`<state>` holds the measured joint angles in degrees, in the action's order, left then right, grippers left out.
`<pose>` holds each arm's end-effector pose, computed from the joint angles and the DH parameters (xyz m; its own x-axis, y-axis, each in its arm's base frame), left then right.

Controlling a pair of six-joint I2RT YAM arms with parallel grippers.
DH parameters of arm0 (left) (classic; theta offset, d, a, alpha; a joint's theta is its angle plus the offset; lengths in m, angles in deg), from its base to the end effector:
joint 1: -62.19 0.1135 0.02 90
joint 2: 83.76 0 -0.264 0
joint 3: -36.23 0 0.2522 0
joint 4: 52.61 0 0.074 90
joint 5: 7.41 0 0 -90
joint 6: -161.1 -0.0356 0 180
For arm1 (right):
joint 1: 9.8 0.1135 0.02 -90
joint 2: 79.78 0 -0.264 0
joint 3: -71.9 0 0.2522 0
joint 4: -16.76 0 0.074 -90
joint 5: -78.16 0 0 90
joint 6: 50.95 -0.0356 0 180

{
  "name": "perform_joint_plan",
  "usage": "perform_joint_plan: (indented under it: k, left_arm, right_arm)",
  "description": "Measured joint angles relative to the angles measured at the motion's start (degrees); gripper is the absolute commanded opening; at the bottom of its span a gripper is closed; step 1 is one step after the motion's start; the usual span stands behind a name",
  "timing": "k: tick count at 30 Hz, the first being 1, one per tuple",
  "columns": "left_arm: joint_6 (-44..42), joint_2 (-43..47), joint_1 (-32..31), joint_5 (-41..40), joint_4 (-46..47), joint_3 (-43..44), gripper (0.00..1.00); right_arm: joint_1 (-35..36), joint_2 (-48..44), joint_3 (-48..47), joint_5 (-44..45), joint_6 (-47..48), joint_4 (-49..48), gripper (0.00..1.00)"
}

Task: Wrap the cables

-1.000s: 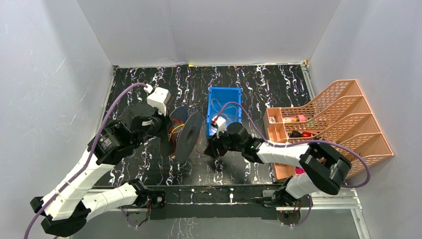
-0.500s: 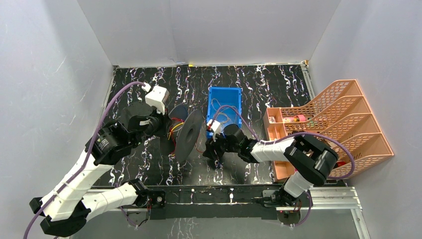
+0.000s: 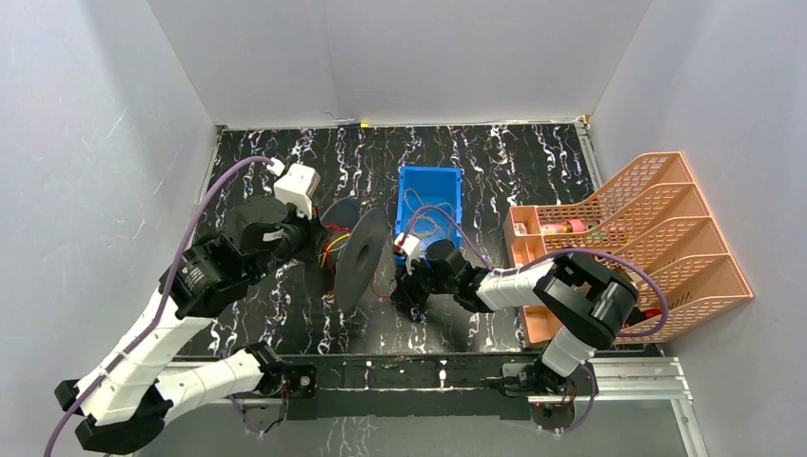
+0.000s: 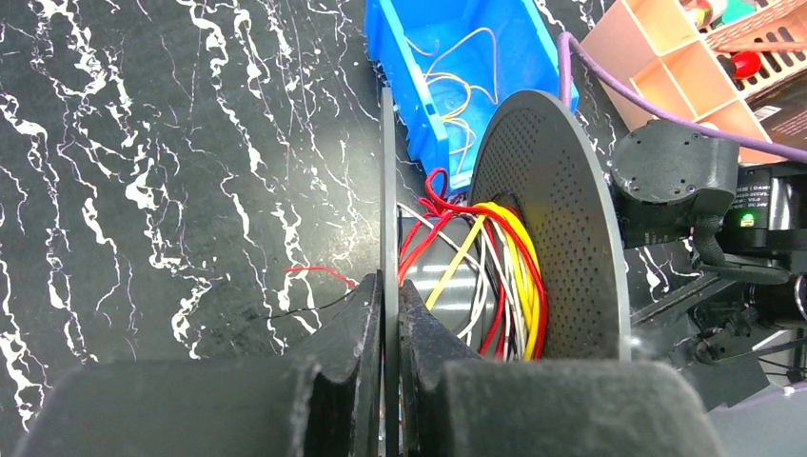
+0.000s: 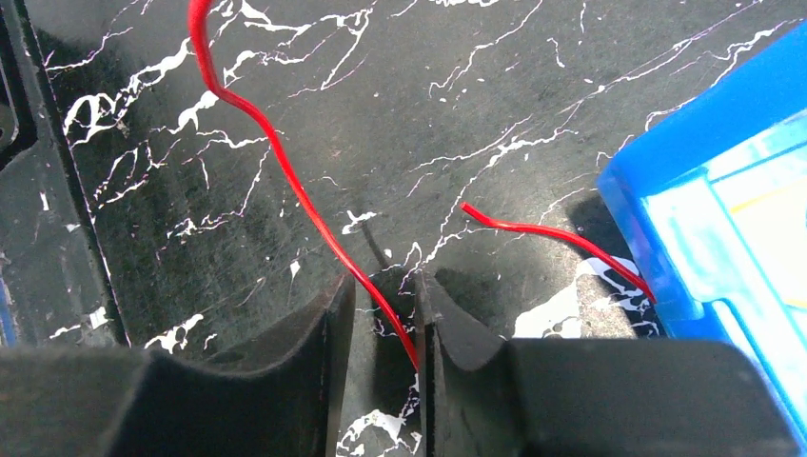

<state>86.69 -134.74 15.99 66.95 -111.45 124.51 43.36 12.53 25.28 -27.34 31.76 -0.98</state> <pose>0.1143 -0.1053 0.4317 -0.3849 0.0275 -0.9225 0.4340 0.8875 -0.1546 0.1738 0.2478 0.1461 -0.3946 -0.3227 -0.8603 -0.8697 0.4333 0.2363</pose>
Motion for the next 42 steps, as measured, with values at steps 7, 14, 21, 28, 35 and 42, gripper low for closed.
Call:
perform_joint_plan:
  k: [7, 14, 21, 28, 35, 42]
  left_arm:
    - [0.31, 0.42, 0.00, 0.00, 0.00, 0.42, 0.00]
    - [0.52, 0.48, 0.00, 0.00, 0.00, 0.44, 0.00]
    - [0.96, 0.48, 0.00, -0.46, -0.02, 0.44, 0.00]
    - [2.64, 0.46, 0.00, -4.68, 0.02, 0.44, 0.00]
    - [5.07, -0.44, 0.00, -11.69, 0.90, 0.44, 0.00]
    - [5.55, -2.54, 0.00, -17.59, 5.44, 0.09, 0.00]
  right_arm:
    - [0.00, 0.26, 0.11, -0.09, -0.04, -0.09, 0.47]
    - [0.00, 1.22, 0.31, -0.28, -0.02, -0.44, 0.18]
    - [0.00, 1.49, 0.42, -1.46, -0.11, 0.04, 0.00]
    - [1.29, -1.53, 1.20, -1.29, -2.19, 1.49, 0.00]
    - [10.95, -8.70, 1.66, 1.90, -4.44, 4.17, 0.00]
    - [24.13, -14.53, 1.25, 7.63, -4.57, 9.81, 0.00]
